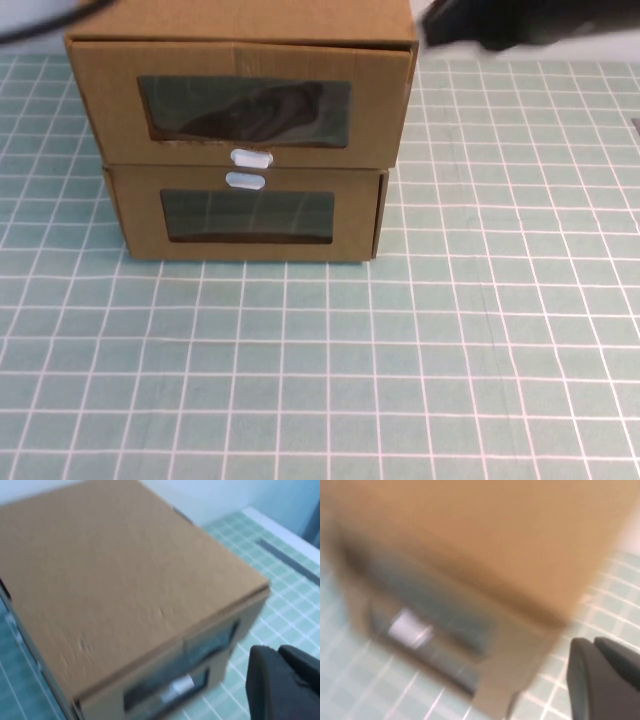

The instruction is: Close the shoe box

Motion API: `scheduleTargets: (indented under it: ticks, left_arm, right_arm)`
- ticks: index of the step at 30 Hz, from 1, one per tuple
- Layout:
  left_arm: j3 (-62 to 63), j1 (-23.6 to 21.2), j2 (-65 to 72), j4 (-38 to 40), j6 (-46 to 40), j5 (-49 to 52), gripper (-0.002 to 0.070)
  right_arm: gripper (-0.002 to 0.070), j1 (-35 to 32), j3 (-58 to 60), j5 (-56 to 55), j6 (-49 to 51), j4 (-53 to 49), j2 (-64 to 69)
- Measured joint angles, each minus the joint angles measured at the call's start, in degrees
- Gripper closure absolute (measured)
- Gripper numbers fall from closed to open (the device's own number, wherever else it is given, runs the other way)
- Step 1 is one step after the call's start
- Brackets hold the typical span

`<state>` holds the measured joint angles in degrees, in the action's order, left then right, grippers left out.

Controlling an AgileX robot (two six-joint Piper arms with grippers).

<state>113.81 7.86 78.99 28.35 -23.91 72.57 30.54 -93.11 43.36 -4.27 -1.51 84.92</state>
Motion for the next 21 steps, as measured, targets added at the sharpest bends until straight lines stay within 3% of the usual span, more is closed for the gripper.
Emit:
scheduleTargets:
  ticks: [5, 8, 21]
  left_arm:
    - [-15.53, 0.0, -9.61, -0.65, 0.1, -0.88, 0.068]
    - [-25.92, 0.0, -16.0, -0.65, -0.27, -3.53, 0.068]
    - [-62.84, 0.0, -49.98, -0.76, -1.9, -25.75, 0.068]
  right_arm:
    - [0.069, -16.63, -0.06, 1.76, 0.12, 15.75, -2.44]
    - [0.069, -22.81, 3.35, 1.82, -2.82, 21.76, -6.36]
    - [0.069, -25.9, 35.13, -17.16, -5.77, 24.36, -37.92]
